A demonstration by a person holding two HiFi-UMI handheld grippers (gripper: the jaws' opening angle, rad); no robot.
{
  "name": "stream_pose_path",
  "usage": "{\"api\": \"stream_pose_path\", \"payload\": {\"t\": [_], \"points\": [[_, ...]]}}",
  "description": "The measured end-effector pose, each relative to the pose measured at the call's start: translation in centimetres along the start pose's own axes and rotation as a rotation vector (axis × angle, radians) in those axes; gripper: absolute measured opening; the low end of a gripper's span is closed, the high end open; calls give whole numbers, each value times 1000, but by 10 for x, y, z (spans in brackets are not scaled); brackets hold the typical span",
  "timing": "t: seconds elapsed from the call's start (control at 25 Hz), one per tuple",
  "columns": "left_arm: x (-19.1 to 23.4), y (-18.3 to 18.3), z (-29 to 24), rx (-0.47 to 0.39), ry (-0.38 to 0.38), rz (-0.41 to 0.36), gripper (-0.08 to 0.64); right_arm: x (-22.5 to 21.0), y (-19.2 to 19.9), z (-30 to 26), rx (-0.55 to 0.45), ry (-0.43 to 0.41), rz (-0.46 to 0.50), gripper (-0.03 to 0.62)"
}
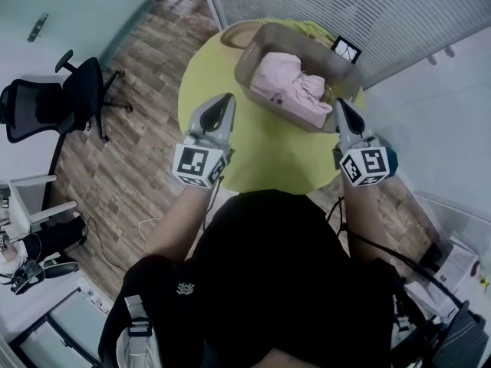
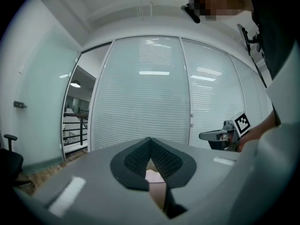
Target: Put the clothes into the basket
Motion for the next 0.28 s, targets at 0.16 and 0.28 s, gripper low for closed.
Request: {"api": "stream_pose_path", "payload": {"t": [0.16,0.28], "points": [[-5,-2,1,-2,6,-6,7,0,-2,4,-5,-3,-7,2],[-7,-3,2,-4,8,-7,7,-1,-5,6,-14,-7,-22,2]]}}
Point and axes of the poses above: the fingertips, and each gripper's own axes: z backward along the fingers, x to its left, y out of its underside, the point moved 3 cm from there along z, backward along the fingers, and after that the axes turned 4 degrees about x, right-handed, at the moved point
